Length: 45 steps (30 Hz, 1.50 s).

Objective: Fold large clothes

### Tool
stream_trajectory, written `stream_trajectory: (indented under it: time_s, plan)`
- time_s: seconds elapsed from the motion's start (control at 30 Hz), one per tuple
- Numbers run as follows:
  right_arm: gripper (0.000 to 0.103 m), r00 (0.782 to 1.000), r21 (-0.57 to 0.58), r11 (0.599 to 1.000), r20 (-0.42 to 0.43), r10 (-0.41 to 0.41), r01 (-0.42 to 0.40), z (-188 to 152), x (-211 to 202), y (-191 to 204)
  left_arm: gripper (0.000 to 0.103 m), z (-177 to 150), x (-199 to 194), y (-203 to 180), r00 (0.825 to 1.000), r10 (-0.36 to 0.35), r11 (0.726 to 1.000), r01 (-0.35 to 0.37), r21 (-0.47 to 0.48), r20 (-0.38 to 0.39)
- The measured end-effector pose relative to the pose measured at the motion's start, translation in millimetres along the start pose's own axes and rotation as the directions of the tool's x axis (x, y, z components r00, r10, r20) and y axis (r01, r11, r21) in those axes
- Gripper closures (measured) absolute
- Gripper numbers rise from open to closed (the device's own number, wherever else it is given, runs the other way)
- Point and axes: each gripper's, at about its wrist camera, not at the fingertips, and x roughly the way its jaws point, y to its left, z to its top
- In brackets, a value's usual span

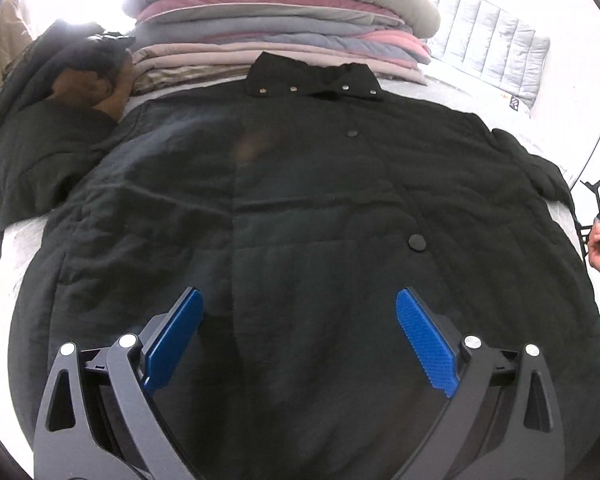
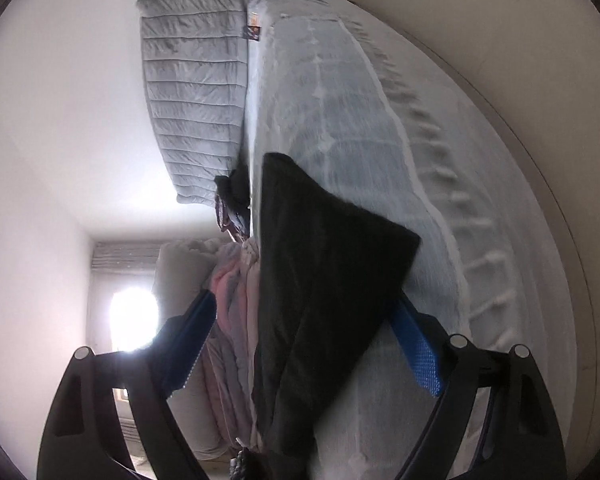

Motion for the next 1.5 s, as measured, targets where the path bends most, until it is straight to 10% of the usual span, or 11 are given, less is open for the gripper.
stream_trajectory:
  time_s: [0.03, 0.13, 0.17, 0.8, 1.1, 1.27, 1.5]
  plan:
    - [0.02, 1.0, -0.033, 0.999, -0.006, -0.019, 0.019, 0.9, 3.3, 3.8, 0.009, -0.7, 0.7, -0.5, 1.0, -0.001, 1.0, 0.001, 0.002, -0.002]
    - [0.08, 0.993, -0.114, 0.987, -0.014, -0.118, 0.116, -2.0, 8.0, 13.7, 0.009, -0.6, 3.6, -2.7, 1.0, 0.001, 1.0, -0.001, 0.011, -0.009]
    - [0.085, 0.991, -0.125, 0.983, -0.018, -0.135, 0.132, -2.6, 10.5, 13.7, 0.009, -0.8, 4.3, -3.5, 1.0, 0.002, 1.0, -0.002, 0.015, -0.012]
    - [0.093, 0.985, -0.386, 0.922, 0.159, 0.07, -0.003, -35.9, -39.0, 125.5, 0.009, -1.1, 8.7, -2.2, 0.999, -0.026, 1.0, 0.026, 0.007, -0.027]
    - [0.093, 0.981, -0.346, 0.937, 0.194, 0.014, 0.055, -45.3, -33.5, 118.8, 0.009, 3.0, 10.1, 4.6, 0.996, -0.067, 0.997, 0.066, -0.028, -0.06]
    - [0.093, 0.989, -0.578, 0.811, 0.149, -0.007, 0.092, -105.5, -1.1, 205.9, 0.009, 15.3, 2.4, 21.1, 0.989, -0.123, 0.99, 0.116, -0.085, -0.077]
    - [0.093, 0.997, -0.879, 0.475, -0.011, -0.082, 0.03, -286.4, 86.9, 290.9, 0.009, 28.3, -29.3, 72.1, 0.988, -0.153, 0.964, 0.156, -0.216, 0.028]
